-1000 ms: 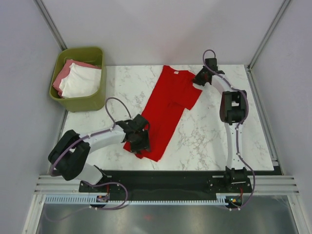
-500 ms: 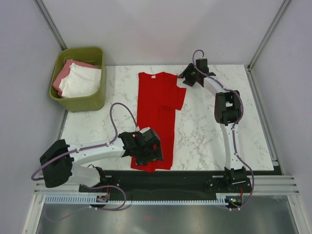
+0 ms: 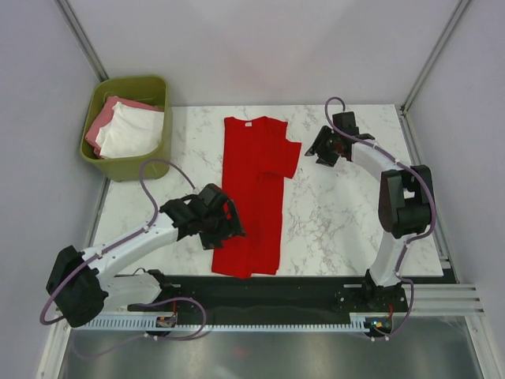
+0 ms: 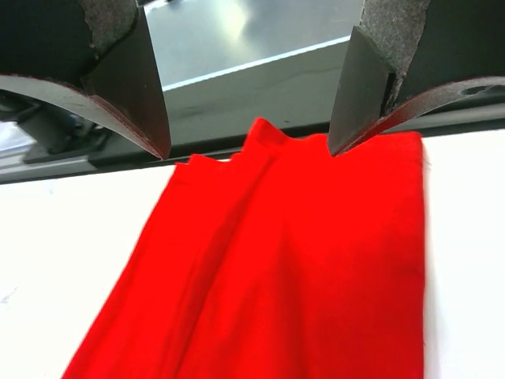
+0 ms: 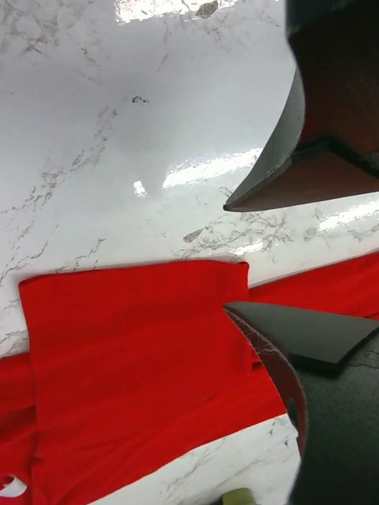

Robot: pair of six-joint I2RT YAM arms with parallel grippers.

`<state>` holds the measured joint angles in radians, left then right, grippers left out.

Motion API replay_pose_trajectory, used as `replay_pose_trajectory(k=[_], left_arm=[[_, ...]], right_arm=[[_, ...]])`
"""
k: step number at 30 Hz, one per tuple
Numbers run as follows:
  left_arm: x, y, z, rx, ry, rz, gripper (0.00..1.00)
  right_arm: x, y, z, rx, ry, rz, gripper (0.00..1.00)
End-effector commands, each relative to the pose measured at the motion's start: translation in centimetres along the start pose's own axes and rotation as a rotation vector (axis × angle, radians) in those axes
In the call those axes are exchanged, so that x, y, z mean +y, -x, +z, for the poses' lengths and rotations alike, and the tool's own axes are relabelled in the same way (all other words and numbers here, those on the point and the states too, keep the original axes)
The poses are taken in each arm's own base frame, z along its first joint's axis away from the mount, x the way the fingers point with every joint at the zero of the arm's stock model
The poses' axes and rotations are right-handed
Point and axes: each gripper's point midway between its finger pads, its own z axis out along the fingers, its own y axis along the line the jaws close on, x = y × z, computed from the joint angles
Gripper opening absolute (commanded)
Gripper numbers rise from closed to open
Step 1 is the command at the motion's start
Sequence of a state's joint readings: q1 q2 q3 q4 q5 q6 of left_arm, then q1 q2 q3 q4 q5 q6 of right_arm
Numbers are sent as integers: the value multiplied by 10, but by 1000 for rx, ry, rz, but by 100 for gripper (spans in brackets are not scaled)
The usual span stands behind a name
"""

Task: Fold and stack the t-shirts
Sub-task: Fold the tshirt

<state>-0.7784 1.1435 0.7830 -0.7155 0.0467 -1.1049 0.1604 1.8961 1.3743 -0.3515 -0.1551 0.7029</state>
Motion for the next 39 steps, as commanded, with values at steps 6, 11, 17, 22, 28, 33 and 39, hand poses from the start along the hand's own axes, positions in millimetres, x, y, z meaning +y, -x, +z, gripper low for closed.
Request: replay_pose_trajectory(k=[6,11,17,22,28,33,39], left_arm=[[-30,27,-10,-27,-21,207,83],[-52,47,-16,-78,-38,252,80],[-61,52,-13,-75,-36,260,77],[-51,49,-13,-72,-15,264,77],[-41,46,-7,-59,13,260,77],[-40,45,-4,-51,21,261,76],[-38,44,-2,-46,27,264,76]], right_arm=[[18,14,42,-36,-54,-11,54],[21,25,70,-57,-94,-2,53],[23,33,99,-76,-120,-9,52],[19,34,116,-81,-165,-28,47],[24,29,126,-74,-178,-70,34],[30,35,117,-104,-183,-105,8],[50,50,91,-169,-167,-123,0]])
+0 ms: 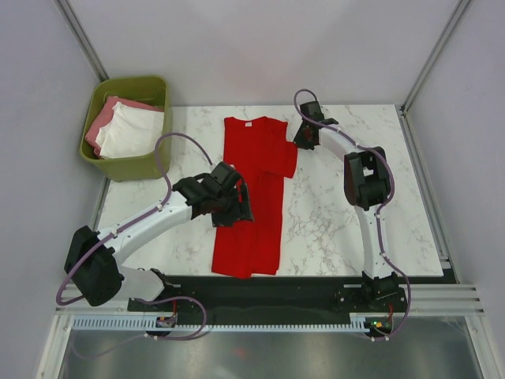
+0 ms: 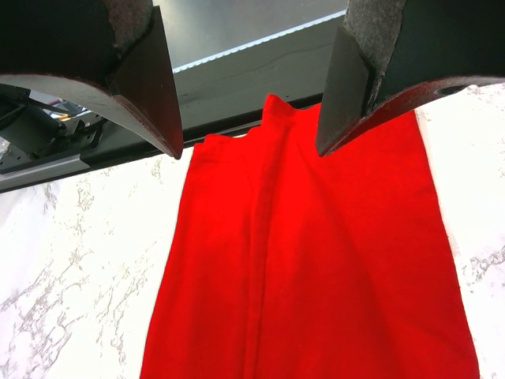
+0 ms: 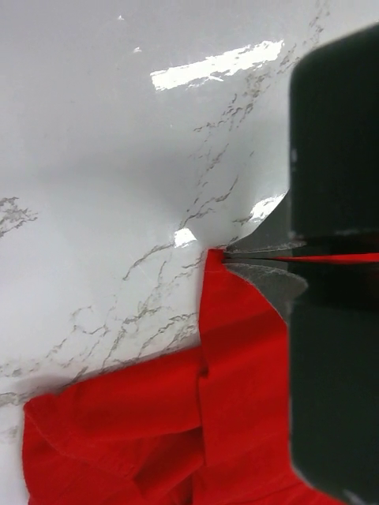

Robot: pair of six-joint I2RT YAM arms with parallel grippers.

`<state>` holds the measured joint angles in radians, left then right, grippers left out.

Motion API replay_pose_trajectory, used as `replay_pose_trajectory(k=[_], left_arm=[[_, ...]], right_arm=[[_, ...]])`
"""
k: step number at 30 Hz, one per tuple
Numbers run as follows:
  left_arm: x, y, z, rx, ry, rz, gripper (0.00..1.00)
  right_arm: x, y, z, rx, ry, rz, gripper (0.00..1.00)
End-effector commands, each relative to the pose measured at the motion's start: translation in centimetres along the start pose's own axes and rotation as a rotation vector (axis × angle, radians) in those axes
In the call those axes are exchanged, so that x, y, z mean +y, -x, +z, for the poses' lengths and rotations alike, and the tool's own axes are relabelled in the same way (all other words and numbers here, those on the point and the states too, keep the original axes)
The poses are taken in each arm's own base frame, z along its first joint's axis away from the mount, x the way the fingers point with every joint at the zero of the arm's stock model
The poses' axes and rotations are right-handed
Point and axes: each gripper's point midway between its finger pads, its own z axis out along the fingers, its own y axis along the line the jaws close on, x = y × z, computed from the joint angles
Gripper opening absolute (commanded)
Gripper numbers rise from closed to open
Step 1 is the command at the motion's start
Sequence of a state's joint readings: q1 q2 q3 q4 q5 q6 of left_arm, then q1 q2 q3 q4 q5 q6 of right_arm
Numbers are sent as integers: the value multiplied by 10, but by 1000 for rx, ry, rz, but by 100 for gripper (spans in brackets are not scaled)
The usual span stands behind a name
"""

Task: Fold and stack the t-shirts
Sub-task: Fold the tshirt

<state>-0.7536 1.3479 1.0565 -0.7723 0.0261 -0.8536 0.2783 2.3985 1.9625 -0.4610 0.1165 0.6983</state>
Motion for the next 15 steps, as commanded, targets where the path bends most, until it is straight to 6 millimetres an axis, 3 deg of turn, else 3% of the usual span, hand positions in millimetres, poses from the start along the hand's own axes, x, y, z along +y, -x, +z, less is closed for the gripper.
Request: replay_pose_trajectory(k=[1,7,15], left_arm=[[6,2,2,-8,21,34,76],[7,0,2,-6,17,31,75],[10,-5,0,-1,16,13,75]], right_arm=[[13,24,-33,-72,0,-23,0],[29,30,-59,-107,29,-33,0],[55,16,-63,-90,81,-29,0]])
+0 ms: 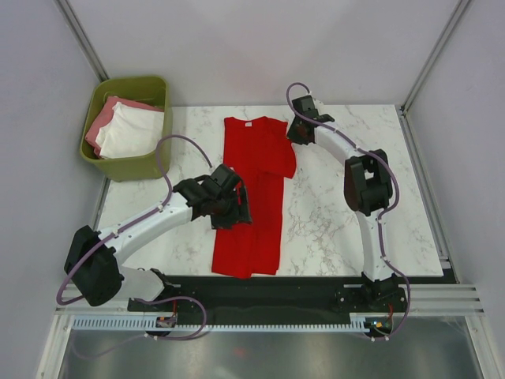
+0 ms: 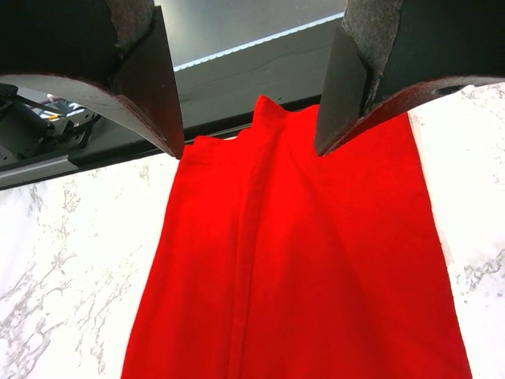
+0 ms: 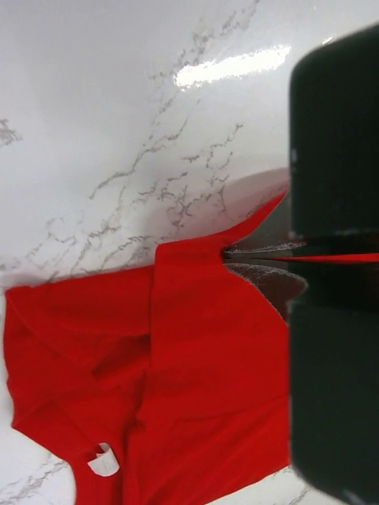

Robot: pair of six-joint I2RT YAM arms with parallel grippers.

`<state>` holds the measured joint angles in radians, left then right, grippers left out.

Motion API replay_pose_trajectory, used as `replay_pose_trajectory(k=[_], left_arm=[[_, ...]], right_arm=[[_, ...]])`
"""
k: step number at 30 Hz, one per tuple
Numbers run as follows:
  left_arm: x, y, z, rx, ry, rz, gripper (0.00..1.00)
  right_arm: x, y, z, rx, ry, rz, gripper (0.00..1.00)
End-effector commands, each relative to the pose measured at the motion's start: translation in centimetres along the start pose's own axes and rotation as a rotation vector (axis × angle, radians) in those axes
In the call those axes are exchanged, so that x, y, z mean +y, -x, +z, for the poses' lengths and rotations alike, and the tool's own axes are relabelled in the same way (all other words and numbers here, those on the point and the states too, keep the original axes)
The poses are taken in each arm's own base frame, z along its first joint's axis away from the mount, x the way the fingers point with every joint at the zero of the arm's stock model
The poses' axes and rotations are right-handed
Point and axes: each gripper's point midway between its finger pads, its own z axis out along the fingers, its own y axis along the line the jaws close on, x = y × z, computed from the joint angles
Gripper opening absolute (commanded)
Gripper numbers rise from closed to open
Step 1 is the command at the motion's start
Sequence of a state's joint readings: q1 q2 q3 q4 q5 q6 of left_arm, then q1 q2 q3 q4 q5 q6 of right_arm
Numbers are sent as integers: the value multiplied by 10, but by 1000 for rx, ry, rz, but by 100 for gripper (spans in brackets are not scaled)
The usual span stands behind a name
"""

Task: Fold and stack the t-shirts
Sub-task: Fold the tshirt

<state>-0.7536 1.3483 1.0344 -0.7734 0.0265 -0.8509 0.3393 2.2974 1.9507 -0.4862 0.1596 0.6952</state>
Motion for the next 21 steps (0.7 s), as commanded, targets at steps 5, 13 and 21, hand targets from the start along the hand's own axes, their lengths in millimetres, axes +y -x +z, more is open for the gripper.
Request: replay_pose_trajectory(k=[5,13,21], left_arm=[[7,-3,-4,-14,1,-2,74],[10,-7,-7,-17,-7,-20,74],[15,-12,-7,-14,-4,-32,74]], right_arm=[[46,1,-15,-19,91,21,0],[75,-14,-7,0,137,45,0],[86,-34,14,39,157,77,11]])
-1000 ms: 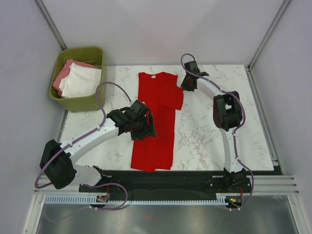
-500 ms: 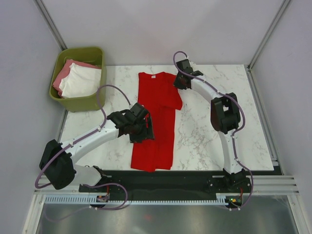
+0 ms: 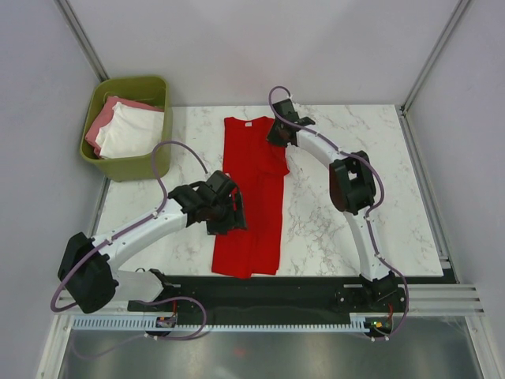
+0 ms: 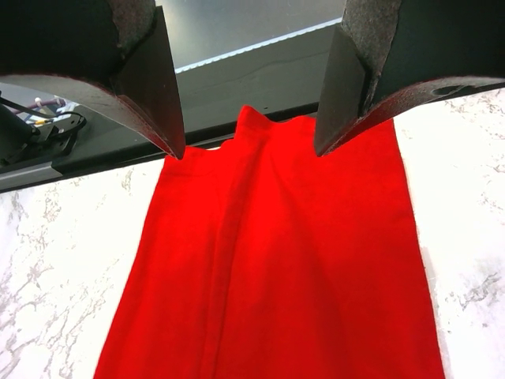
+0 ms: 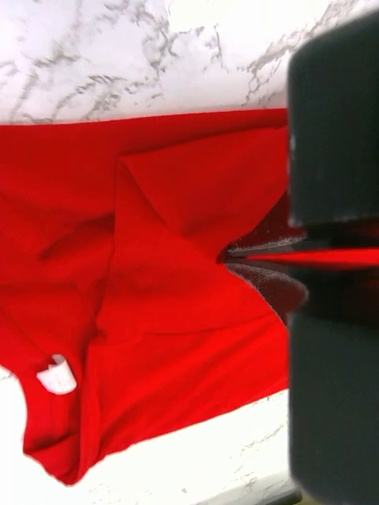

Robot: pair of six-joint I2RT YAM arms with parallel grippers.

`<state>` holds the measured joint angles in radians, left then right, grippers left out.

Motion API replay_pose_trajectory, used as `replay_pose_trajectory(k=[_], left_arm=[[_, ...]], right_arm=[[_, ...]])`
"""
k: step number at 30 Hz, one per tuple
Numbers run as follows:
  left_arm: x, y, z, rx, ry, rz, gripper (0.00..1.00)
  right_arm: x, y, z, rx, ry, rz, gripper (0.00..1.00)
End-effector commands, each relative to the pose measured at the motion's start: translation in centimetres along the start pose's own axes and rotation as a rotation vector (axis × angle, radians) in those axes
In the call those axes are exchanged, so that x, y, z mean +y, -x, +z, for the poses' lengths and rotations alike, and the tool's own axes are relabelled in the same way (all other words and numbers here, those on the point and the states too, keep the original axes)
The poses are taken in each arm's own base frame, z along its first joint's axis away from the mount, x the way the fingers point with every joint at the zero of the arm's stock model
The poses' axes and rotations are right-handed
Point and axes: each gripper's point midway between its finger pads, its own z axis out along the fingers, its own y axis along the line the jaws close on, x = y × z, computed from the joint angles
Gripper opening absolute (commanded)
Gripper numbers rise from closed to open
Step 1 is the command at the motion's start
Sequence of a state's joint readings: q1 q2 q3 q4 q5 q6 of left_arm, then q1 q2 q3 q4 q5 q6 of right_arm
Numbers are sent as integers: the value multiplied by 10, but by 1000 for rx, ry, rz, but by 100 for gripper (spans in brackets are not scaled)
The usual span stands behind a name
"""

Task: Fold and stack the t-shirts
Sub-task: Fold the tshirt

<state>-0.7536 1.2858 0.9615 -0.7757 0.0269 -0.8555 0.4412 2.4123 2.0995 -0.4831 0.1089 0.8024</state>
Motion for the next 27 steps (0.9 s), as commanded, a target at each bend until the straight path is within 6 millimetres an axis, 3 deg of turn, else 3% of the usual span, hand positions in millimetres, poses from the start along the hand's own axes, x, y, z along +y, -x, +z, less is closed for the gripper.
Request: replay_pose_trajectory(k=[1,2,3,11,18,21,24,27], left_arm=[[0,2,-6,-24,-14,-28,74],[2,0,-5,-20,-10,-29,74],[1,0,-5,-20,-13,-31,74],[1,0,-3,-11,-9,-39,74],[-4,6,-3,-23,-13,-21,74],[-5,6,-4,-26,-17,-18,74],[-5,6,-4,-23,-19,-20,74],[-5,5,-4,-23,-19,-20,74]], right_arm=[[16,2,8,-12,47,39,21],[17,0,9,-4,55,42,36],[19,0,9,-4,63,43,39],[30,16,-22,-40,122,-23,43],[57,24,-53,-47,261,-94,51],[73,32,-76,-75,371,-120,53],[68,30,-80,-70,387,-110,52],[41,38,-84,-69,326,-75,43]])
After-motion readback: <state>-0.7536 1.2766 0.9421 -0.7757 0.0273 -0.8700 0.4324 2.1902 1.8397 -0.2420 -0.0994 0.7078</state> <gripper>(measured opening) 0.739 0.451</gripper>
